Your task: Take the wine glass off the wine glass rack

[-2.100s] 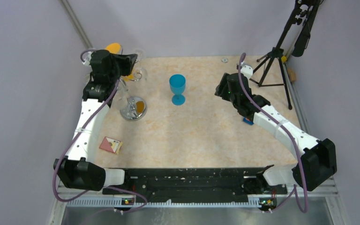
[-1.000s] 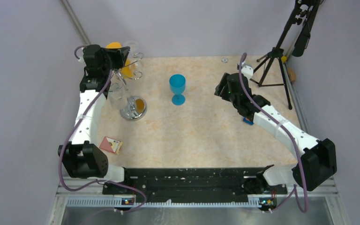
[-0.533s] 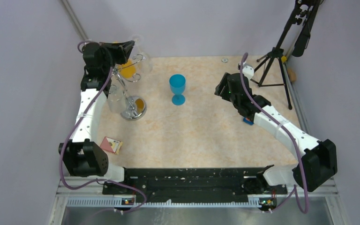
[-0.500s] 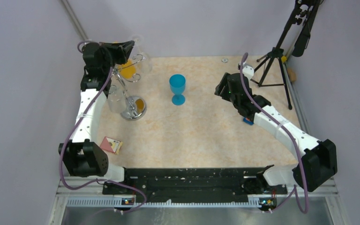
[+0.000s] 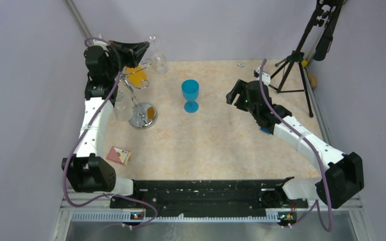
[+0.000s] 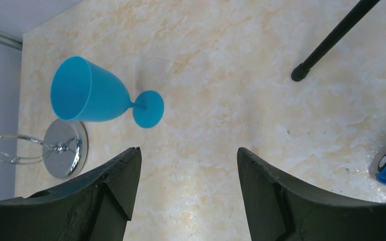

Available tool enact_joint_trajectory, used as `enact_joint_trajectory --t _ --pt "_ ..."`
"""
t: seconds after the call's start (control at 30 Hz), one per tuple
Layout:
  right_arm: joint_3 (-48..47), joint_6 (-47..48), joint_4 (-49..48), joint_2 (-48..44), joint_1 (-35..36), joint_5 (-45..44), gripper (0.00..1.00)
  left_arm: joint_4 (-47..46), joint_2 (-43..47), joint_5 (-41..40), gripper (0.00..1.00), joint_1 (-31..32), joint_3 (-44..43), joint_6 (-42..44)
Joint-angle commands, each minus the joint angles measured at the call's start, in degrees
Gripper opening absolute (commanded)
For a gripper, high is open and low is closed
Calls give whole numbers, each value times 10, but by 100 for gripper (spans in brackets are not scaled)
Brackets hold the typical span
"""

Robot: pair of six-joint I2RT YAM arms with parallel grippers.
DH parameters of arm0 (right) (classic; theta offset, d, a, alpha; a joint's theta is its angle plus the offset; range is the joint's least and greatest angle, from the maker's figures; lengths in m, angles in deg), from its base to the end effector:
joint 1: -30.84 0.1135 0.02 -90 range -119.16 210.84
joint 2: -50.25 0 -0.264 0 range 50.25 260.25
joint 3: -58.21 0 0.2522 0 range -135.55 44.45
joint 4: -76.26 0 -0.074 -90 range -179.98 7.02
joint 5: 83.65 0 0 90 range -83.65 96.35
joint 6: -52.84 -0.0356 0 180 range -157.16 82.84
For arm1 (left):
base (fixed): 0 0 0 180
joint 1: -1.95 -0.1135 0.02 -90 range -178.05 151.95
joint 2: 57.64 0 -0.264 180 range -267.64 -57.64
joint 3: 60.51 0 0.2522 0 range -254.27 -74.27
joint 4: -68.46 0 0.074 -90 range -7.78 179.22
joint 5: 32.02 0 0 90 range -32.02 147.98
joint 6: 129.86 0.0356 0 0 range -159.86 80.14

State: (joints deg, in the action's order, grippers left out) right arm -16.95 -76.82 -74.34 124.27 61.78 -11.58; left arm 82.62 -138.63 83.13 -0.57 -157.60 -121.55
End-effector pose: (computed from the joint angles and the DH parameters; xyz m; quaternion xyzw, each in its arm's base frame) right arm 0.2582 0.1420 0.3212 0.1442 0.8393 0.1837 0.4909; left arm 0.3275 -0.0007 0.4478 -0.3387 0.6082 -0.5638 0.4444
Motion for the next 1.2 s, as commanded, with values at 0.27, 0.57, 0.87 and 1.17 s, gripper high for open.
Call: enact_joint_trajectory --t 0.27,0.57,0.87,1.17 --pt "29 -20 -117 -56 -6 128 85 -129 -3 115 0 21 -29 -22" --pt "53 -160 -346 -63 -6 224 88 -208 23 148 0 76 -4 -136" --pt "86 -260 -501 -75 -5 209 88 -328 43 138 0 173 57 -235" --pt "134 -209 -458 -178 -5 164 88 -431 73 109 0 192 127 -320"
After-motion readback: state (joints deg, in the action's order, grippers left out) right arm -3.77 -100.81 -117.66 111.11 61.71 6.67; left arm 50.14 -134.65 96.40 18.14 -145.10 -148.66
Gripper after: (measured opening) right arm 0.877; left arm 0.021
